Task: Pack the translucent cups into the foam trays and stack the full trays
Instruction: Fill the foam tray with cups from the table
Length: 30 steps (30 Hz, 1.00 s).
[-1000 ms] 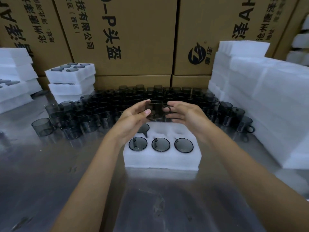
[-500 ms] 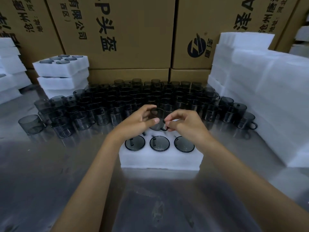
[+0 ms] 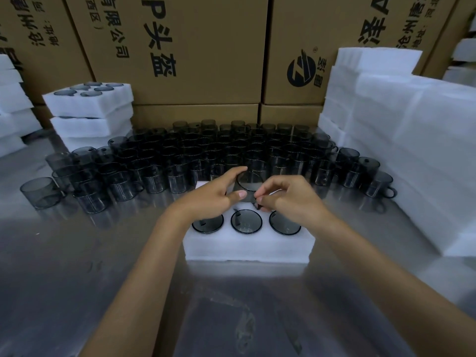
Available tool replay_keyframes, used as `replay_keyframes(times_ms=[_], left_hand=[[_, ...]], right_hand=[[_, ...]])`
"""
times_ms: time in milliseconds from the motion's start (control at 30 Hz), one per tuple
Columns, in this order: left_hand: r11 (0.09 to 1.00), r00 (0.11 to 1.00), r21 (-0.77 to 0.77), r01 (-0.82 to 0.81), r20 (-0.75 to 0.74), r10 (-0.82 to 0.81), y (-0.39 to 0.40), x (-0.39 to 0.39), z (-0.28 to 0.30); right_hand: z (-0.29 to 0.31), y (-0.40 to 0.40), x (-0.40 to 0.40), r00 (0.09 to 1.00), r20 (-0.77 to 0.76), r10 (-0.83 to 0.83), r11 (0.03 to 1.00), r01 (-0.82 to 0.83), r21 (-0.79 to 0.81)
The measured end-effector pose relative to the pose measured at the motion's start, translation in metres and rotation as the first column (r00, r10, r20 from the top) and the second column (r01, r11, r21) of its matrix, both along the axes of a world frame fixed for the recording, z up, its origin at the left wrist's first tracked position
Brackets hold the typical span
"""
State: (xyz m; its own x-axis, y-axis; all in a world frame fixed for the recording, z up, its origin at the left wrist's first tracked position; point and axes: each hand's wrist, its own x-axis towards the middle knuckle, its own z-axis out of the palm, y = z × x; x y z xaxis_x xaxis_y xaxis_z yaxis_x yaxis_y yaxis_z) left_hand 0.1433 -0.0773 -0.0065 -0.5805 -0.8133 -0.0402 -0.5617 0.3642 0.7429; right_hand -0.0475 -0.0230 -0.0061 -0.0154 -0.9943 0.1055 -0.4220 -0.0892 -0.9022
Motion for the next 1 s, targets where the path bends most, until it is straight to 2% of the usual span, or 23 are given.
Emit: replay_keyframes(times_ms=[167,267,333,600,700,767,867,1000], left_hand=[[0.996,0.997,-0.084,-0.041,0.06,0.046,0.002,0.003,-0.007],[0.988,0.987,-0.147,-0.055,0.142,0.076,0.002,0.005,-0.009],[0.985,0.978,-0.163,-0.059,0.189,0.09,0.002,0.007,-0.011],[0.981,0.953,-0.18,-0.075,0.276,0.123,0.002,0.017,-0.019],[0.957,0.954,-0.268,-0.109,0.244,0.177,0.005,0.014,-0.019],[0.918,0.962,-0.367,-0.151,0.16,0.223,0.01,0.009,-0.018],[0.908,0.971,-0.359,-0.215,0.018,0.237,0.015,0.001,-0.016],[0.913,0.96,-0.318,-0.256,0.027,0.279,0.015,-0.002,-0.018]], right_hand=[[0.0,-0.004,-0.012,0.957,-0.284,-0.062,0.967,-0.012,-0.253],[-0.006,-0.003,-0.016,0.848,-0.521,0.097,0.963,-0.212,-0.165],[-0.011,-0.004,-0.019,0.794,-0.595,0.121,0.954,-0.259,-0.151],[-0.017,-0.007,-0.019,0.717,-0.677,0.164,0.938,-0.325,-0.117],[-0.015,-0.006,-0.018,0.679,-0.722,0.136,0.945,-0.307,-0.111],[-0.015,-0.007,-0.017,0.695,-0.708,0.128,0.949,-0.294,-0.117],[-0.015,-0.006,-0.017,0.738,-0.664,0.12,0.956,-0.266,-0.123],[-0.015,-0.006,-0.017,0.834,-0.543,0.1,0.966,-0.212,-0.148]])
